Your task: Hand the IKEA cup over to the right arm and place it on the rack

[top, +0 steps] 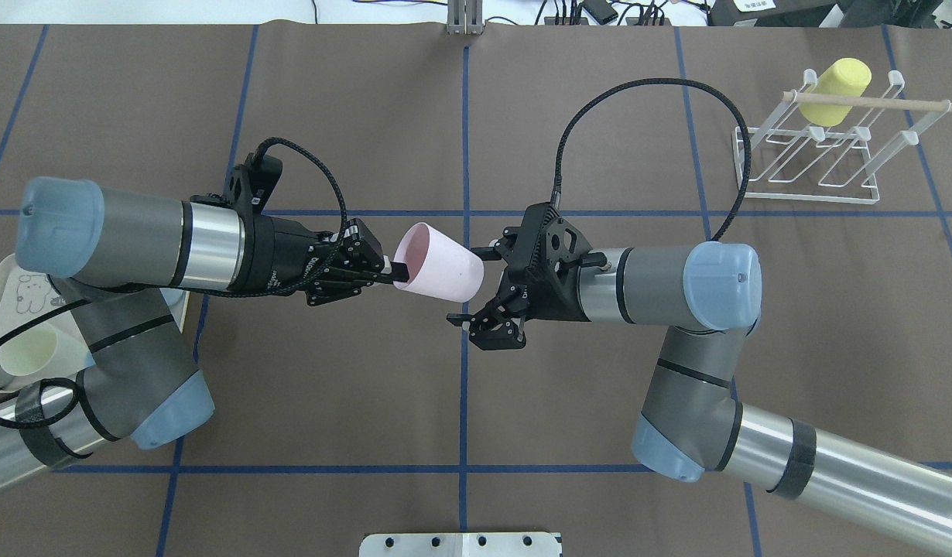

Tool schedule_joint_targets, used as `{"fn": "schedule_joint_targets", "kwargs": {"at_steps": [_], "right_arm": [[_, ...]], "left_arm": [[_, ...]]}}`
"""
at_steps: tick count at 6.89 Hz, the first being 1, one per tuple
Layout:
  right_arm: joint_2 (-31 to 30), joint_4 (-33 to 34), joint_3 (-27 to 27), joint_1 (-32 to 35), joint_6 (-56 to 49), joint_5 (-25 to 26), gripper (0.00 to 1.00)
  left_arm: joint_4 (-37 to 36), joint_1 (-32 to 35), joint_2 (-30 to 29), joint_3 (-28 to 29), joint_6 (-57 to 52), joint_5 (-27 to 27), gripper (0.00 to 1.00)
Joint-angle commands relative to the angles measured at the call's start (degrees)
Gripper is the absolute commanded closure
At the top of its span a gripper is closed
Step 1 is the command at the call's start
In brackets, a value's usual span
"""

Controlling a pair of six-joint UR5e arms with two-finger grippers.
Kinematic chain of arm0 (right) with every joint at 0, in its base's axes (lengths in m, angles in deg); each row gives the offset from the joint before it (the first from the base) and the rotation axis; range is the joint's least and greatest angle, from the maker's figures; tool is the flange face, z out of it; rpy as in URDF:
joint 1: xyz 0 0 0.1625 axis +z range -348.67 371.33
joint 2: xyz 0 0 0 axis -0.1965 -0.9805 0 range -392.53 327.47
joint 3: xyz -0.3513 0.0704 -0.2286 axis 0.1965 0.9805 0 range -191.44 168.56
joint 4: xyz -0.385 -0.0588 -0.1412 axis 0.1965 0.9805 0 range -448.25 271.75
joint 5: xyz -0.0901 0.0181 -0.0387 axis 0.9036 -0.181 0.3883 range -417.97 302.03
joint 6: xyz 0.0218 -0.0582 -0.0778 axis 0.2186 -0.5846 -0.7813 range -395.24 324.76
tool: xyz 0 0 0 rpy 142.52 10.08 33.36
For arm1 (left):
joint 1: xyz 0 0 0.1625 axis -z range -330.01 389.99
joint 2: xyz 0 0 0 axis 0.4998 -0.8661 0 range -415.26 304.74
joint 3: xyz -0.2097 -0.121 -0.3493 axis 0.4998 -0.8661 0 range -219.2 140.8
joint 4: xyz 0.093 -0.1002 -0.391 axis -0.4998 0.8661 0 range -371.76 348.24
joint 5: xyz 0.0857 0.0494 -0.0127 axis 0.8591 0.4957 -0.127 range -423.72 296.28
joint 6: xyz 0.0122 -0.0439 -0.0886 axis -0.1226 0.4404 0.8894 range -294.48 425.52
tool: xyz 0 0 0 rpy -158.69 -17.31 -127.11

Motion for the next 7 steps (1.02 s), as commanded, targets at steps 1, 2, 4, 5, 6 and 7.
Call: {"fn": "schedule_joint_targets", "kwargs": {"at_steps": [1,2,4,5,6,7], "right_arm": [[0.12,-0.04,-0.14,-0.11,-0.21,-0.02,0.01],[0.12,-0.04,-0.14,-0.11,-0.21,-0.02,0.01],[0.12,-0.04,-0.23,-0.2,-0.21,-0.02,0.05],[0.21,-0.04,-0.23,-0.29,-0.21,-0.02,0.09],[0.38,-0.04,-0.31,-0.29,-0.03,-0.02,0.13],[0.47,-0.04,-0.31,-0.37,0.06,-0.02,0.24]], "left_arm": [[0.21,-0.45,-0.05,1.63,-0.34,0.03,1.0],[0.21,-0.88,-0.14,1.72,-0.34,0.03,1.0],[0.21,-1.24,-0.14,1.81,-0.42,0.03,1.0],[0.21,-1.33,-0.14,1.81,-0.42,0.12,1.0],[0.12,-1.33,-0.14,1.81,-0.42,0.12,1.0],[0.12,-1.33,-0.05,1.81,-0.42,0.12,1.0]]}}
